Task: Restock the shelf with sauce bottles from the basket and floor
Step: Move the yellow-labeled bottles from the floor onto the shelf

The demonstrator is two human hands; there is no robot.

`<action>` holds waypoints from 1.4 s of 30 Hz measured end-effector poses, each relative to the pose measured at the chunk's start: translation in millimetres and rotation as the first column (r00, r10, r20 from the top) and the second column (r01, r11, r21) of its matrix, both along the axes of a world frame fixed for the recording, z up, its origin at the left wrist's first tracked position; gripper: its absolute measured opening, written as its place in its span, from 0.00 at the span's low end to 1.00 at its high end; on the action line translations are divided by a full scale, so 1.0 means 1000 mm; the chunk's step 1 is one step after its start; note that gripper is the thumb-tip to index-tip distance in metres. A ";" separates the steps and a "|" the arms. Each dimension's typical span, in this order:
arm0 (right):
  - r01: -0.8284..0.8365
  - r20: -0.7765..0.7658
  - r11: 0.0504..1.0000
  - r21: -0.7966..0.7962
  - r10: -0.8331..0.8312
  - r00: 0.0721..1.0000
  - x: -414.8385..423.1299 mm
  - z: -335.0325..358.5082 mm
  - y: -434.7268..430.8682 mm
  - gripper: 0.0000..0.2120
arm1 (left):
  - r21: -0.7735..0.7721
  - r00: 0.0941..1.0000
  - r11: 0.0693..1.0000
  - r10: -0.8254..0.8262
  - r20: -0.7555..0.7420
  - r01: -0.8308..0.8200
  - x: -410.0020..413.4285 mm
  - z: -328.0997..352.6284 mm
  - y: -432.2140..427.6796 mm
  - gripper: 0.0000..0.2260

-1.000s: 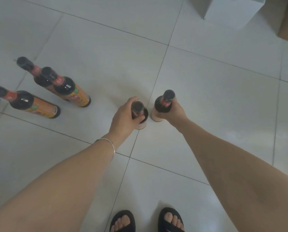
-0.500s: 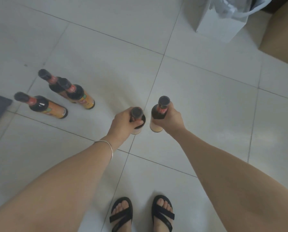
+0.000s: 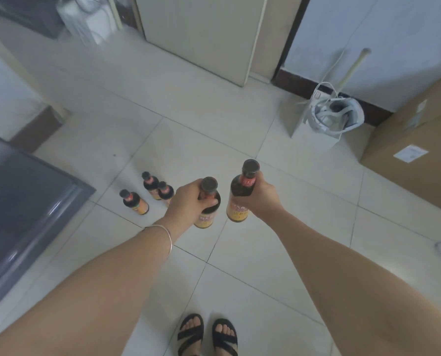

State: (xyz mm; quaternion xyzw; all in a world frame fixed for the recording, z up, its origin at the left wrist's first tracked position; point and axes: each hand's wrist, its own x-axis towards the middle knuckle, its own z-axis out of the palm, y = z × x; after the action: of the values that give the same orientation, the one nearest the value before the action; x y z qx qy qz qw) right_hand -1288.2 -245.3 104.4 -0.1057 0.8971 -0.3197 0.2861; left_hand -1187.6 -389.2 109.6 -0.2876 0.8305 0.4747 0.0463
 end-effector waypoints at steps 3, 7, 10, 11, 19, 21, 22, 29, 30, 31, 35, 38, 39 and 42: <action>-0.049 -0.034 0.998 -0.035 0.048 0.998 -0.002 0.060 -0.018 0.26 | -0.013 0.996 0.997 0.082 -0.044 -0.083 0.006 0.061 -0.014 0.13; -0.142 -0.081 0.988 -0.054 0.138 0.987 0.004 0.140 -0.043 0.27 | -0.034 0.979 0.983 0.177 -0.104 -0.181 0.027 0.141 -0.035 0.14; -0.233 -0.108 0.970 -0.074 0.225 0.969 0.012 0.199 -0.063 0.26 | -0.080 0.965 0.971 0.213 -0.154 -0.227 0.046 0.205 -0.051 0.14; -0.268 -0.122 0.960 -0.082 0.257 0.959 0.015 0.218 -0.071 0.25 | -0.087 0.959 0.966 0.224 -0.171 -0.241 0.053 0.226 -0.056 0.13; -0.527 -0.246 0.843 -0.106 0.492 0.835 0.070 0.328 -0.164 0.27 | -0.158 0.909 0.913 0.330 -0.255 -0.376 0.133 0.347 -0.114 0.13; -0.583 -0.296 0.807 -0.097 0.536 0.790 0.092 0.348 -0.193 0.27 | -0.172 0.890 0.890 0.370 -0.265 -0.422 0.160 0.367 -0.133 0.13; -0.610 -0.323 0.787 -0.090 0.556 0.765 0.104 0.359 -0.208 0.27 | -0.173 0.880 0.880 0.388 -0.274 -0.442 0.174 0.376 -0.143 0.12; -0.767 -0.424 0.636 -0.084 0.674 0.605 0.209 0.409 -0.330 0.25 | -0.236 0.785 0.764 0.510 -0.350 -0.601 0.287 0.431 -0.227 0.11; -0.783 -0.433 0.615 -0.094 0.683 0.589 0.225 0.413 -0.346 0.26 | -0.253 0.777 0.748 0.517 -0.360 -0.614 0.303 0.436 -0.240 0.11; -0.796 -0.442 0.595 -0.111 0.688 0.575 0.240 0.416 -0.362 0.26 | -0.267 0.769 0.733 0.522 -0.369 -0.625 0.318 0.439 -0.254 0.11; -0.812 -0.459 0.552 -0.190 0.681 0.570 0.289 0.423 -0.411 0.25 | -0.292 0.695 0.637 0.590 -0.410 -0.713 0.366 0.445 -0.299 0.13; -0.819 -0.455 0.539 -0.199 0.689 0.564 0.313 0.424 -0.443 0.25 | -0.261 0.615 0.563 0.650 -0.446 -0.784 0.391 0.446 -0.324 0.15; -0.822 -0.452 0.531 -0.204 0.694 0.560 0.319 0.424 -0.454 0.25 | -0.255 0.600 0.549 0.658 -0.456 -0.796 0.398 0.446 -0.332 0.15; -0.831 -0.444 0.501 -0.241 0.705 0.553 0.330 0.422 -0.487 0.25 | -0.233 0.556 0.513 0.676 -0.484 -0.826 0.413 0.445 -0.357 0.15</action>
State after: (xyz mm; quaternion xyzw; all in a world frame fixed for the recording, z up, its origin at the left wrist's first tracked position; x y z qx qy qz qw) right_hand -957.8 -732.1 526.2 -0.6023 0.6907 -0.3242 0.2347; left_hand -775.1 -746.4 554.3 -0.5413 0.6959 0.2885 -0.3734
